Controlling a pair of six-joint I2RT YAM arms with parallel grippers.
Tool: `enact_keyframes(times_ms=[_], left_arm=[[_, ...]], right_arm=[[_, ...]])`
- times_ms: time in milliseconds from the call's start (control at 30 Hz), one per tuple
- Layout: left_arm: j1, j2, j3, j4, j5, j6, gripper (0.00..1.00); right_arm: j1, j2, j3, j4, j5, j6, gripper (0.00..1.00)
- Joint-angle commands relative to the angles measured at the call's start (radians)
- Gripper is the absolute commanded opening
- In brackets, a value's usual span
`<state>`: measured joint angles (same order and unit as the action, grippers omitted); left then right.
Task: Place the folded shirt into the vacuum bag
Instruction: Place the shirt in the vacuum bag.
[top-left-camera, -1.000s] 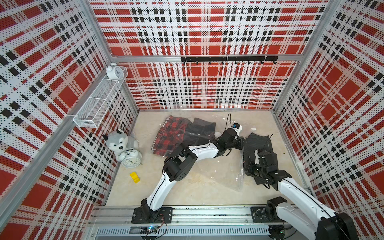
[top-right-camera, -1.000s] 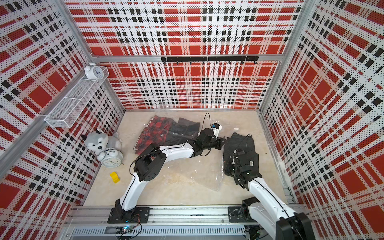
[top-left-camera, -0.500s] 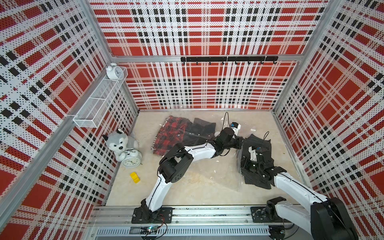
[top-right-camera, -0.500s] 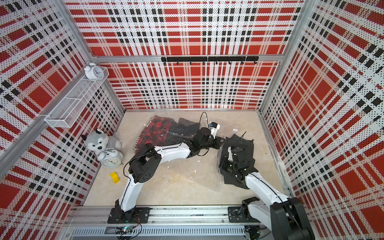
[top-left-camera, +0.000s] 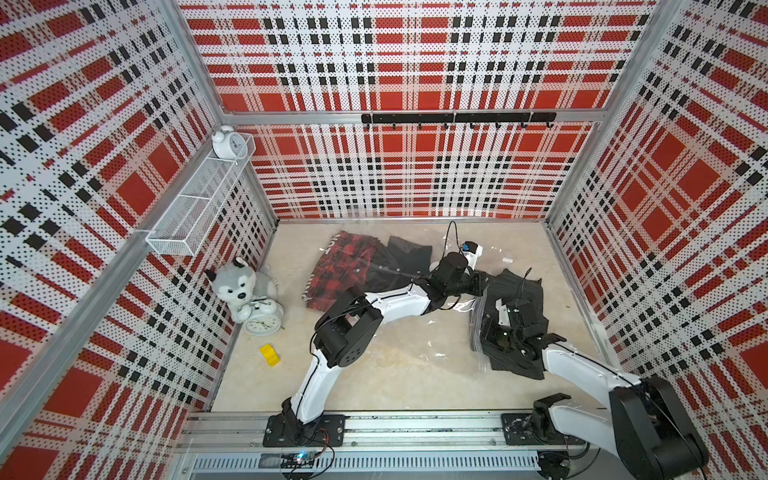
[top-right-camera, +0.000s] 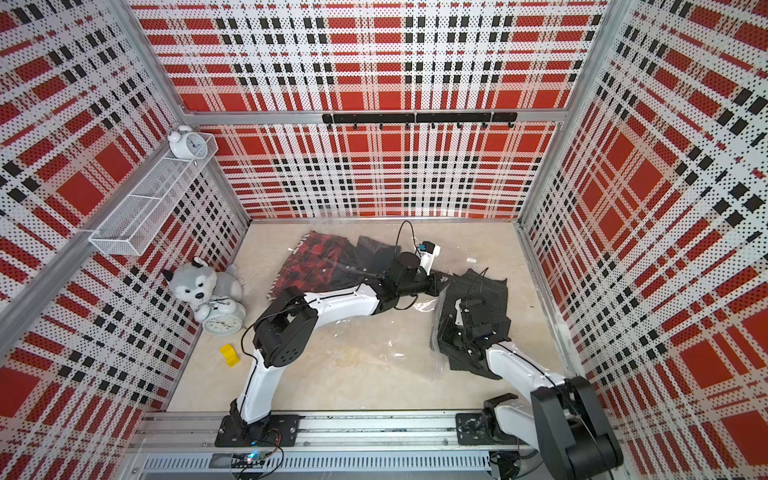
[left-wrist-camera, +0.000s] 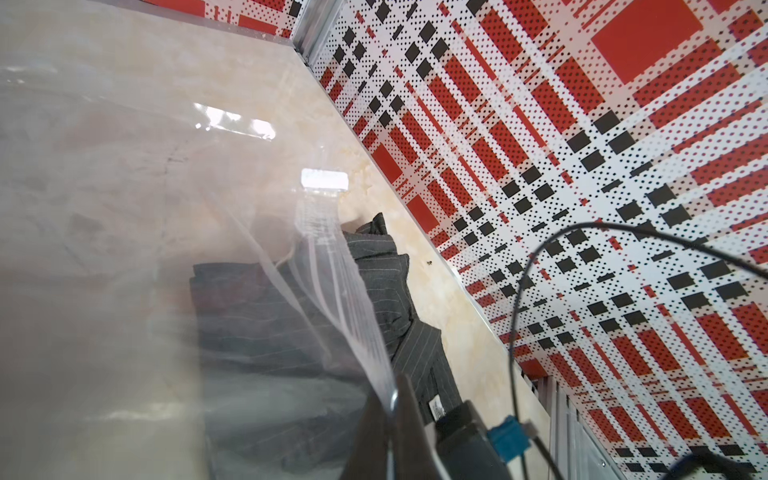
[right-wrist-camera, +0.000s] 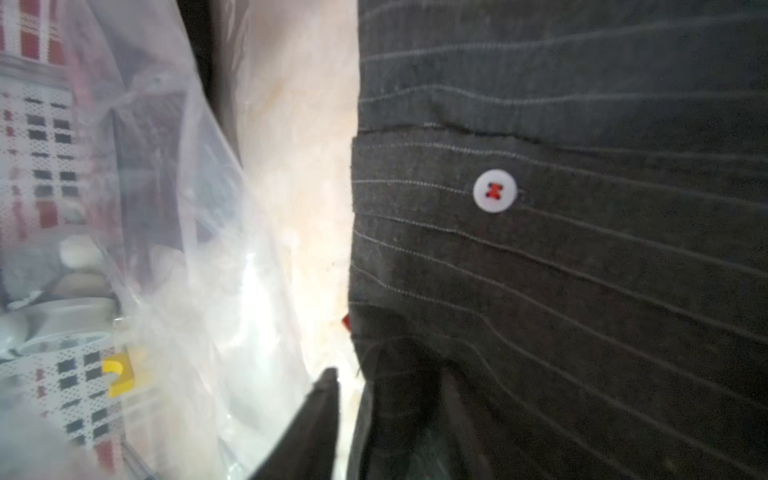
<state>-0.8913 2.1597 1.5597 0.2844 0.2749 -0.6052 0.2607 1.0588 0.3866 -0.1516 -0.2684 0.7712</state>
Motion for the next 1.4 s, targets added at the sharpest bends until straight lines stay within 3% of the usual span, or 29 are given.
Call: enact_keyframes(times_ms=[0, 133, 233, 433, 533, 900, 1367], left_arm=[[0.000, 0.012, 0.047, 0.024, 0.017, 0.011, 0.00], [0.002, 0.064, 0.104, 0.001, 0.007, 0.028, 0.00], [0.003, 0.111, 0.151, -0.012, 0.007, 0.033, 0.00], [0.000, 0.207, 0.252, -0.029, 0.004, 0.042, 0.00], [0.000, 0.256, 0.303, -0.038, 0.012, 0.039, 0.00], [0.007, 0.331, 0.385, -0.076, 0.027, 0.039, 0.00], [0.015, 0.308, 0.368, -0.120, 0.063, 0.051, 0.00]], right_arm=[[-0.040, -0.125, 0.065, -0.140, 0.097, -0.017, 0.64], [-0.174, -0.192, 0.101, -0.203, 0.090, -0.059, 0.77], [-0.297, -0.176, 0.134, -0.191, 0.068, -0.094, 0.81], [-0.509, -0.006, 0.196, -0.065, -0.004, -0.124, 0.84], [-0.566, 0.106, 0.228, -0.011, -0.015, -0.140, 0.86], [-0.632, 0.515, 0.369, 0.069, -0.036, -0.273, 0.83], [-0.634, 0.635, 0.469, 0.030, 0.013, -0.331, 0.84]])
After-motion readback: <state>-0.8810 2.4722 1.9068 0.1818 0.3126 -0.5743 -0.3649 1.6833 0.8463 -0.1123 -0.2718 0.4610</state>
